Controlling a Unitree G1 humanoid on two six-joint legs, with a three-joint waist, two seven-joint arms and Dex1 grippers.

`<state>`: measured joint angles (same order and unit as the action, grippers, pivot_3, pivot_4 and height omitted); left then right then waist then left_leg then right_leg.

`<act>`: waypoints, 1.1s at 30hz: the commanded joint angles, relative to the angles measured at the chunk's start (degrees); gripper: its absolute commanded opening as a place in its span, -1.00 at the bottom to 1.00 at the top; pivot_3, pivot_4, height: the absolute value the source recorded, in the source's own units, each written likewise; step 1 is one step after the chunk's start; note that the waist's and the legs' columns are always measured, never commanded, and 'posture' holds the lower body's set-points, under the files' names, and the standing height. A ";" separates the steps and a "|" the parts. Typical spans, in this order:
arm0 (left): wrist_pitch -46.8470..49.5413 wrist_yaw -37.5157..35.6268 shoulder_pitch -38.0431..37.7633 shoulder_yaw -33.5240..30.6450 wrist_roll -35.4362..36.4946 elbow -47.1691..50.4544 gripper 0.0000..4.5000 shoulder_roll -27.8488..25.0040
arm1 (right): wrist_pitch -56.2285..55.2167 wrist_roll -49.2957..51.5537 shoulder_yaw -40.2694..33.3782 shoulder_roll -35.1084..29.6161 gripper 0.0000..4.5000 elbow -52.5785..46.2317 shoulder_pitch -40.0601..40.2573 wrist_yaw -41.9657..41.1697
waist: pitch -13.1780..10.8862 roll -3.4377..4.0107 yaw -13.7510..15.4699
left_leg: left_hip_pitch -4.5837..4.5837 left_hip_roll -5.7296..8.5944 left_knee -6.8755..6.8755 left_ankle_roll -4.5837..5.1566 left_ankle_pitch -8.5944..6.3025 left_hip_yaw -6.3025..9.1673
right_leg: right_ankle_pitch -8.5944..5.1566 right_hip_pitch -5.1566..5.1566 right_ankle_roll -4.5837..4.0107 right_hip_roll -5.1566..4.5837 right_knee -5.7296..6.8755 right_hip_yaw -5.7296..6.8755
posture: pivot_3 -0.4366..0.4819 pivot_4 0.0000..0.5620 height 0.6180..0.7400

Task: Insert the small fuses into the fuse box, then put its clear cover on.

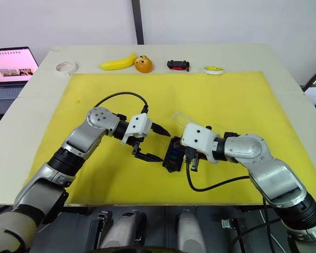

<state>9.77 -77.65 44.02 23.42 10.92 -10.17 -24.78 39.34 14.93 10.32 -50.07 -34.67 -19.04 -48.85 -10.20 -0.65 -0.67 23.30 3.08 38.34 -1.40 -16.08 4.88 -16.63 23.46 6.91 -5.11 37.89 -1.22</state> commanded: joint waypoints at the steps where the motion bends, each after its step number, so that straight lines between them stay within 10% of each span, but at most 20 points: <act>1: -0.24 -0.05 0.13 -1.32 0.11 1.18 0.97 -0.33 | 0.09 0.78 -1.91 -0.37 -1.00 -2.19 -1.04 -0.34 | 0.00 0.00 0.00 | 0.00 0.00 0.00 0.00 0.00 0.00 | 0.00 0.00 0.00 0.00 0.00 0.00 | -0.05 -0.47 1.00; 33: -0.20 0.65 0.21 -1.38 -0.04 1.10 0.97 0.11 | -2.84 -1.08 -0.61 -0.03 -1.00 1.68 0.06 -0.58 | 0.00 0.00 -0.01 | 0.00 0.00 0.00 0.00 0.00 -0.01 | 0.00 0.00 0.00 0.00 0.01 0.00 | -0.05 -0.47 1.00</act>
<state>9.74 -77.17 44.02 23.42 10.67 -10.24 -24.64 37.84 14.31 10.36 -50.17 -32.36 -18.93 -49.38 -10.20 -0.65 -0.68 23.30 3.08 38.34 -1.41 -16.07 4.87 -16.63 23.46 6.91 -5.11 37.90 -1.23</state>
